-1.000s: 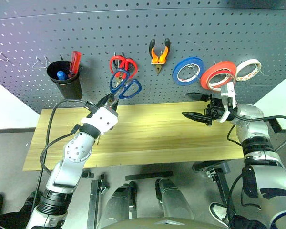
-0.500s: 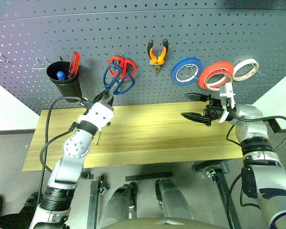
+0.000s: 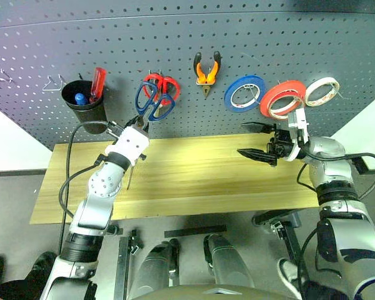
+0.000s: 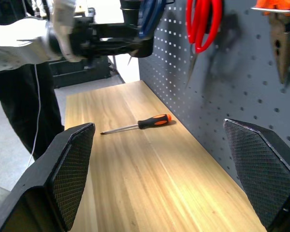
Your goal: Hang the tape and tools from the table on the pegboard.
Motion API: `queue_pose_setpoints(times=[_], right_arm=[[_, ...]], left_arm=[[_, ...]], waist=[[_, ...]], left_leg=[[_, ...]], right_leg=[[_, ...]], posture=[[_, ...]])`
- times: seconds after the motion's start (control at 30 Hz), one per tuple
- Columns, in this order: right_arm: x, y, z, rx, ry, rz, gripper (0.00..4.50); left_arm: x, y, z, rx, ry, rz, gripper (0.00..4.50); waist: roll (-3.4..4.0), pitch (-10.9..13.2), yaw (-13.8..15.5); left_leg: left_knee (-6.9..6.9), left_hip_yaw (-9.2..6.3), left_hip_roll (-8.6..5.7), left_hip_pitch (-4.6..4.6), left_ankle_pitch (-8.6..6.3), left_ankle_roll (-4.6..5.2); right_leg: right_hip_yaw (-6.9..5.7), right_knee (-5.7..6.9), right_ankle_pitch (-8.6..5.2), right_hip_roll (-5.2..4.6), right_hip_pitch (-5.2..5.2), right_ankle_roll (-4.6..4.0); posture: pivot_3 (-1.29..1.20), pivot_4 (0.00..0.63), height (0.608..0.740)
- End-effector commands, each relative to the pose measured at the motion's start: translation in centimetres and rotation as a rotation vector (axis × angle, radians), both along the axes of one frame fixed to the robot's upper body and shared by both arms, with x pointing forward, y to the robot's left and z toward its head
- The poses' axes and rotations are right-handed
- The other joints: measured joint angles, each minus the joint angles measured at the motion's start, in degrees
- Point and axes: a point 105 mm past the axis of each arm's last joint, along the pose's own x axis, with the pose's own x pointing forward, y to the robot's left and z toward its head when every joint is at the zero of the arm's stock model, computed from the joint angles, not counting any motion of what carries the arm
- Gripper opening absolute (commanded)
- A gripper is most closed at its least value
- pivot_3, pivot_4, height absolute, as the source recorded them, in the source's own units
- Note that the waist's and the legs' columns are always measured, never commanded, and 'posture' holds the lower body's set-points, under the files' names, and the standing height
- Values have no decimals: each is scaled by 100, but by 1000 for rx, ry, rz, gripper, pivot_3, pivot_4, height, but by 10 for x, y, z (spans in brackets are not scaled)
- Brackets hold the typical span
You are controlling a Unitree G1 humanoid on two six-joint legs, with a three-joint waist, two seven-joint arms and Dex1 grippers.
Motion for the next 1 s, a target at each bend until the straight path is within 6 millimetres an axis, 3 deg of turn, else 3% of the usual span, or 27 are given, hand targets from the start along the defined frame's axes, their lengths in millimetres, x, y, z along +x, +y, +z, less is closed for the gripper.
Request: queue_pose_setpoints(times=[0.03,0.4,0.77,1.0], right_arm=[[-5,3,16,30,-66,30,4500],[-14,7,19,45,-72,55,4500],[-27,9,31,128,-57,107,4500],[-30,9,41,195,-55,125,4500]], left_arm=[[6,1,9,-20,-17,-6,1018],[34,2,1,-71,50,-12,1018],[36,0,1,-135,69,-32,4444],[21,-1,-16,-133,140,-53,4444]], waist=[[0,-1,-3],[-1,-5,-16],[-2,-6,-21],[-2,-6,-22]], left_leg=[[1,0,0,0,0,0],[4,2,0,0,0,1],[5,2,0,0,0,1],[4,2,1,0,0,1]], right_leg=[[0,0,0,0,0,0],[0,2,0,0,-1,1],[0,4,1,0,-1,1],[1,4,1,0,-2,1]], posture=[[-266,176,740],[-276,182,740],[-275,189,740],[-267,192,740]])
